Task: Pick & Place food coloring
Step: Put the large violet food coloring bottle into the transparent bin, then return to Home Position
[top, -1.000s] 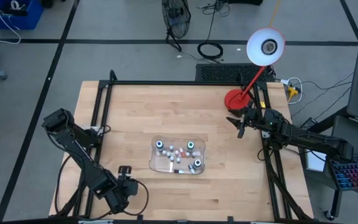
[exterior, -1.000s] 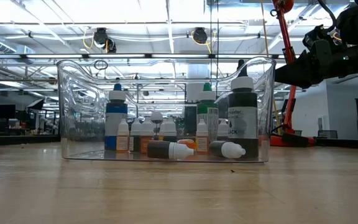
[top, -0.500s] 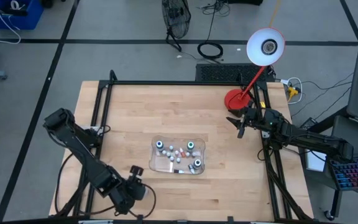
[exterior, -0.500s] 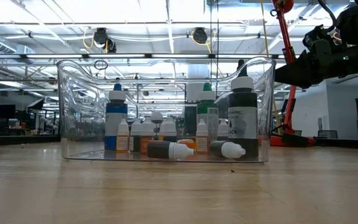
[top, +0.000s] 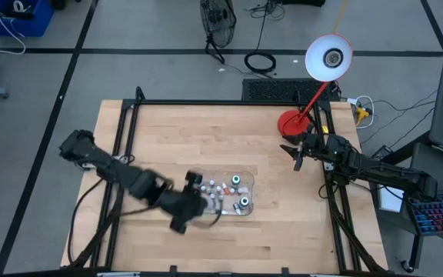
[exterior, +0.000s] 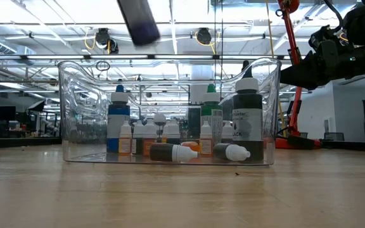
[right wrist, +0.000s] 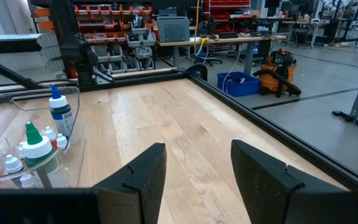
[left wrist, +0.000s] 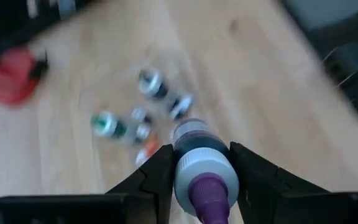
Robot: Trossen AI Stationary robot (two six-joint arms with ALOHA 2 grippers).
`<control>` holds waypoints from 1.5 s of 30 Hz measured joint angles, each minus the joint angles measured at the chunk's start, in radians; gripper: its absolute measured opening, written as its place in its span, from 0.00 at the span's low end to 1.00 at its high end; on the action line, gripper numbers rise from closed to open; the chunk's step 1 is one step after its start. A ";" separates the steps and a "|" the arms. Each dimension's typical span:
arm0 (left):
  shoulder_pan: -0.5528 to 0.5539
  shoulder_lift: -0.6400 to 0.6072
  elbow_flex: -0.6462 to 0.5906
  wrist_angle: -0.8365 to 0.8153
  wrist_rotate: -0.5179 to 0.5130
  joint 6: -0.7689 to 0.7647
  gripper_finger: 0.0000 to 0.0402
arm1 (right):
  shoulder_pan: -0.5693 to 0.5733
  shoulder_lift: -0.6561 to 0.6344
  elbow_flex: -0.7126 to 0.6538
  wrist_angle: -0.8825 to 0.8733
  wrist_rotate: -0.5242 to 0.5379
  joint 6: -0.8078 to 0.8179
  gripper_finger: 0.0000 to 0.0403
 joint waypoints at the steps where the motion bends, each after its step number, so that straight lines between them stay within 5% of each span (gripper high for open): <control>1: 0.036 0.000 -0.005 -0.025 0.024 0.001 0.33 | 0.000 0.000 0.000 0.000 0.000 0.000 0.42; 11: 0.201 0.055 -0.091 -0.088 0.148 -0.006 0.33 | 0.000 0.000 0.000 0.000 0.000 0.000 0.42; 34: 0.247 0.210 -0.168 -0.070 0.289 -0.045 0.33 | 0.000 0.000 0.000 0.003 0.000 0.000 0.42; 45: 0.248 0.198 -0.104 -0.108 0.310 -0.162 0.86 | 0.000 0.000 0.000 0.003 0.000 0.000 0.42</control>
